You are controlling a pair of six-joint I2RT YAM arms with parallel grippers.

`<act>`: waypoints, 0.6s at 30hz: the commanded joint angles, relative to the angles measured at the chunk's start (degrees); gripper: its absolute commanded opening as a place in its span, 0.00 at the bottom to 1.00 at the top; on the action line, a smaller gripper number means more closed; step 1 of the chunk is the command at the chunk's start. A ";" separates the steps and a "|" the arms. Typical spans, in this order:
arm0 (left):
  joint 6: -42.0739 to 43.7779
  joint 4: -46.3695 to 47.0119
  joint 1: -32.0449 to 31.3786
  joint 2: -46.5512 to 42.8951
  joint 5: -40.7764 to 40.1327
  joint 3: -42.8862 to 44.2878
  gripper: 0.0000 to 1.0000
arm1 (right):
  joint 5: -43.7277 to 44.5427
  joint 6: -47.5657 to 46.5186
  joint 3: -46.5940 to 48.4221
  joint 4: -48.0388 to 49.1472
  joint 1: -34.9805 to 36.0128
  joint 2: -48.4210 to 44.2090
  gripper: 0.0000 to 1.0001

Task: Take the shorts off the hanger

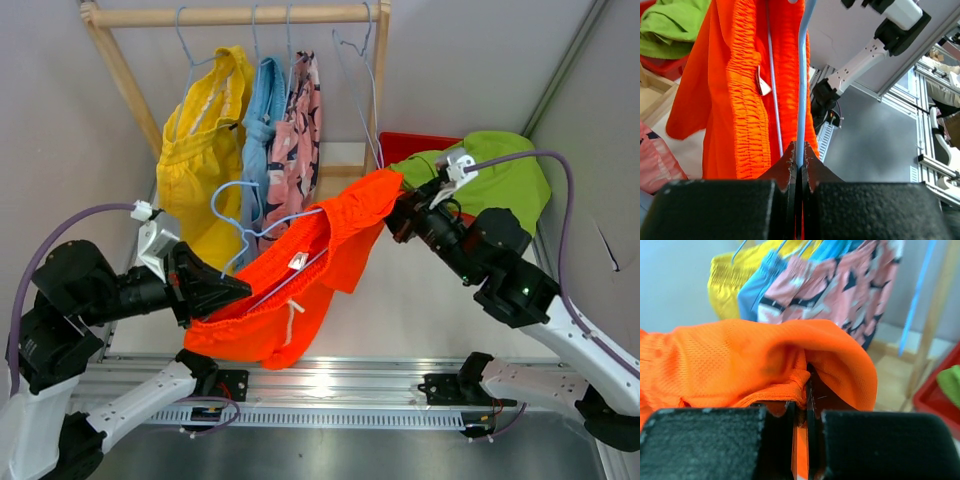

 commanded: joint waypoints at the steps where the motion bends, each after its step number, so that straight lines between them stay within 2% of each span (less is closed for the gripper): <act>1: 0.04 1.45 -1.19 -1.30 2.00 -1.10 0.00 | 9.15 -5.11 5.49 1.50 -1.03 -2.23 0.00; 5: 0.66 0.83 -3.47 -1.56 2.61 -1.45 0.00 | 18.01 -5.82 10.14 -2.01 -5.33 -2.24 0.00; 10: 1.62 -0.40 -5.76 -1.56 0.95 0.39 0.00 | 24.88 -3.28 12.18 -5.87 -14.20 -3.20 0.00; 13: 1.62 -0.49 -6.46 -1.30 0.95 1.45 0.00 | 26.30 0.32 12.27 -8.77 -19.38 -3.90 0.00; 18: 1.71 -0.66 -7.34 -0.60 0.59 3.20 0.00 | 28.23 4.97 13.32 -15.36 -23.61 -1.45 0.00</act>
